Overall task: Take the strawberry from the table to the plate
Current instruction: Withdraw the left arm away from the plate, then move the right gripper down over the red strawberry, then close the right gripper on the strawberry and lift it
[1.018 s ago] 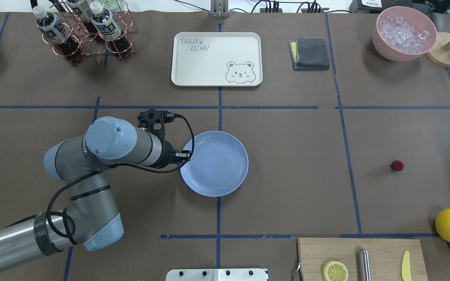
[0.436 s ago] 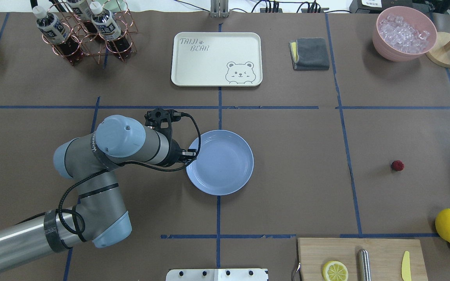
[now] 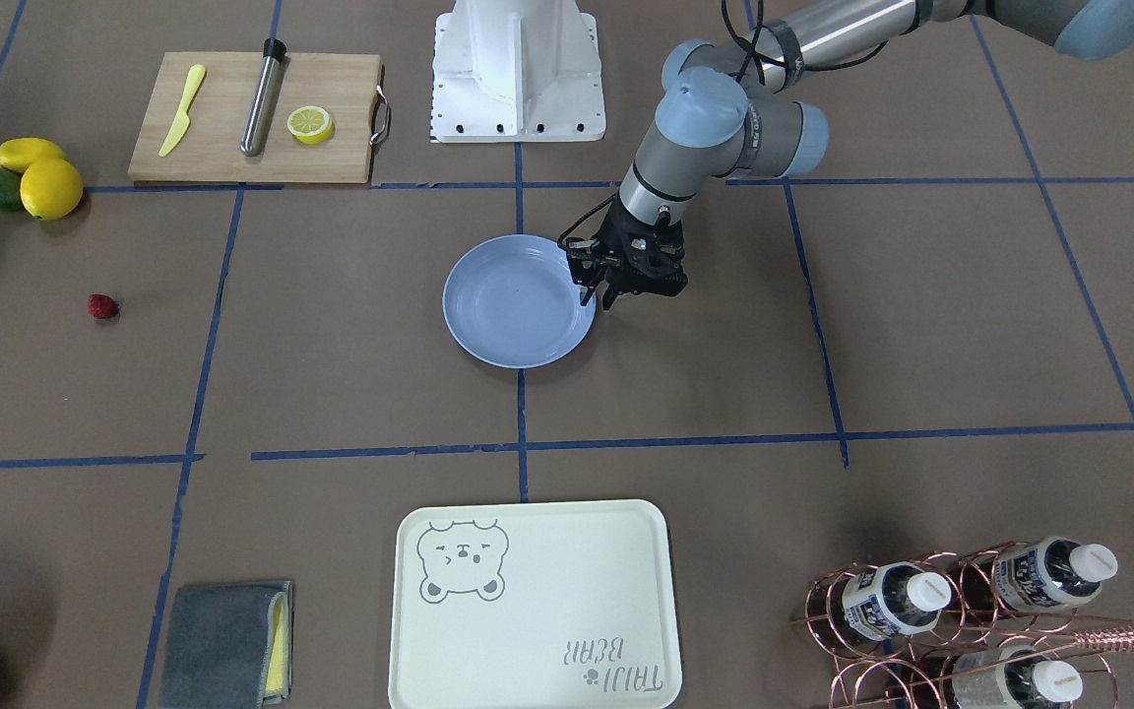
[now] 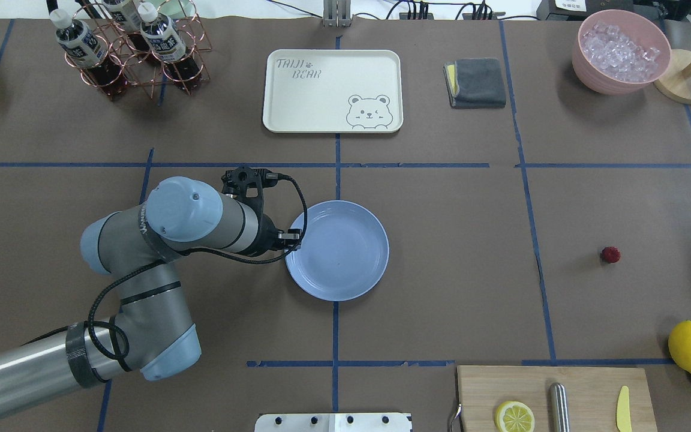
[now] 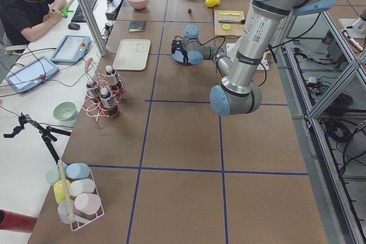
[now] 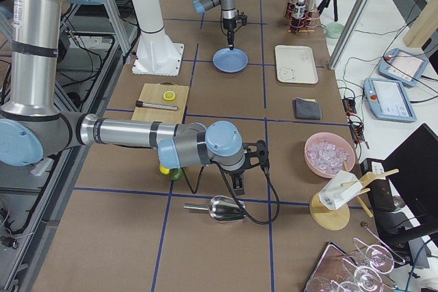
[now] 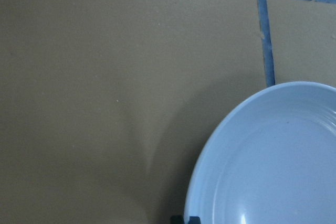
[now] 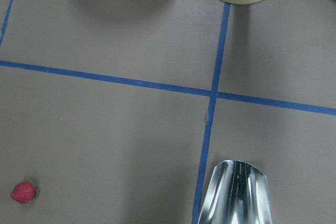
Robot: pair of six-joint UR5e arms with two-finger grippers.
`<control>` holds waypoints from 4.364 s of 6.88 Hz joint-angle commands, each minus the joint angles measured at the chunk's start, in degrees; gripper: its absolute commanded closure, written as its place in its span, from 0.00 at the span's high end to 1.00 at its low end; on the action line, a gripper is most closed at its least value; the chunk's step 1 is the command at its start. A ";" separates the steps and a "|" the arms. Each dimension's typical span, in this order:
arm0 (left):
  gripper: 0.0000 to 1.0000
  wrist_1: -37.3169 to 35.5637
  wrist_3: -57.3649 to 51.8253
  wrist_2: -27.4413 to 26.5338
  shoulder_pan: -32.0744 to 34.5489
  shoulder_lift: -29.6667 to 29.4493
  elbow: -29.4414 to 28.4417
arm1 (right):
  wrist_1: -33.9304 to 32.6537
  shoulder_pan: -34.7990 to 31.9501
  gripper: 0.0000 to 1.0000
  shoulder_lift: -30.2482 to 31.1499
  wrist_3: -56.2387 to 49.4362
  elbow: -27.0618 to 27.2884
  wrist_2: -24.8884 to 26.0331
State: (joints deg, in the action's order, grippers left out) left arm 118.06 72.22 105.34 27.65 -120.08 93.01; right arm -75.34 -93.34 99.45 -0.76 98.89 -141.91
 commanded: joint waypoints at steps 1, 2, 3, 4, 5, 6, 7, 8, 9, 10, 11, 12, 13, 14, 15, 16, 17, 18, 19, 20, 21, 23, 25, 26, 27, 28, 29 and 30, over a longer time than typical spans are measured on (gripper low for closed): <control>1.00 -8.21 -9.82 2.57 5.09 2.21 6.08 | 0.02 0.00 1.00 -0.31 0.05 1.04 -0.13; 1.00 -16.72 -19.30 4.33 10.79 3.61 11.35 | 0.02 0.00 1.00 -0.49 -0.12 2.87 -0.21; 1.00 -22.29 -27.93 4.61 16.59 4.85 13.75 | 0.02 0.17 1.00 -0.58 0.14 5.59 -0.21; 1.00 -25.22 -39.41 8.70 24.56 6.86 13.87 | -0.07 0.70 1.00 -0.58 0.40 7.44 -0.82; 1.00 -25.59 -47.01 16.40 36.04 10.19 13.00 | -0.07 1.23 1.00 -0.58 0.32 7.63 -1.26; 1.00 -25.42 -50.74 22.14 45.64 14.48 11.42 | -0.07 1.49 1.00 -0.66 0.84 7.72 -1.70; 1.00 -26.03 -62.35 22.54 52.00 19.40 10.19 | 0.10 2.36 1.00 -1.01 5.80 8.24 -3.80; 1.00 -32.04 -70.30 22.46 57.03 20.32 7.30 | -0.16 4.03 1.00 -1.80 7.25 9.90 -3.99; 1.00 -39.24 -80.64 20.89 61.69 20.07 4.14 | -0.16 5.78 1.00 -1.81 10.57 11.14 -3.91; 1.00 -40.18 -87.18 21.31 66.43 22.06 2.20 | -0.07 9.02 1.00 -1.98 15.30 13.15 -3.30; 1.00 -39.49 -87.60 21.66 69.09 26.87 2.79 | -0.16 12.62 1.00 -2.24 18.91 15.43 -1.90; 1.00 -39.66 -87.60 22.10 69.12 28.75 5.23 | -0.07 19.01 1.00 -2.25 26.00 18.24 3.42; 1.00 -39.40 -87.60 22.19 69.03 28.76 5.25 | 0.88 27.16 1.00 -2.42 33.99 19.75 10.44; 1.00 -38.87 -87.78 23.24 69.03 28.76 5.43 | 6.55 34.29 1.00 -2.42 43.38 19.15 16.08; 1.00 -38.96 -87.69 26.99 68.94 28.76 5.43 | 12.35 41.67 1.00 -2.51 55.30 18.89 22.05; 1.00 -38.87 -87.69 27.46 68.77 28.59 5.43 | 13.97 46.62 1.00 -4.16 58.99 16.54 27.24; 1.00 -38.87 -87.69 27.55 68.77 28.59 5.43 | 13.90 46.84 1.00 -3.22 57.90 15.55 27.64; 1.00 -38.00 -87.69 27.55 68.77 28.59 5.43 | 13.99 46.85 1.00 0.09 54.49 15.37 28.17; 1.00 -37.73 -87.78 27.55 68.50 28.50 5.43 | 14.69 46.85 1.00 2.30 49.50 14.06 29.91; 1.00 -37.73 -87.69 27.55 68.41 28.59 5.26 | 17.30 46.85 1.00 2.41 49.54 11.96 29.93; 1.00 -37.73 -87.69 27.55 68.41 28.59 5.17 | 20.98 47.02 1.00 2.41 49.62 8.81 30.11; 1.00 -37.73 -87.69 27.55 68.41 28.59 5.08 | 21.55 47.20 1.00 2.41 49.62 7.99 30.20; 1.00 -37.73 -87.69 27.55 68.41 28.59 5.08 | 21.55 48.94 0.99 2.41 49.80 7.81 30.37; 1.00 -37.73 -87.69 27.55 68.41 28.59 5.08 | 21.55 50.09 0.99 2.24 49.80 7.03 31.68; 1.00 -37.73 -87.69 27.55 68.41 28.59 5.08 | 21.55 50.62 0.99 2.15 49.80 6.67 32.13; 1.00 -37.73 -87.69 27.55 68.41 28.59 5.08 | 21.55 50.71 0.99 1.97 49.80 6.32 32.13; 1.00 -37.73 -87.69 27.55 68.41 28.59 5.08 | 21.64 50.71 0.96 1.71 50.06 6.23 33.26; 1.00 -37.73 -87.69 27.55 68.41 28.59 5.08 | 21.55 50.71 0.93 1.53 50.15 6.05 33.88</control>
State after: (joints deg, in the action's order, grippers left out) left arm 80.33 -15.47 132.89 96.07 -91.49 98.09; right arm -53.75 -42.68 101.23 49.24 105.16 -108.88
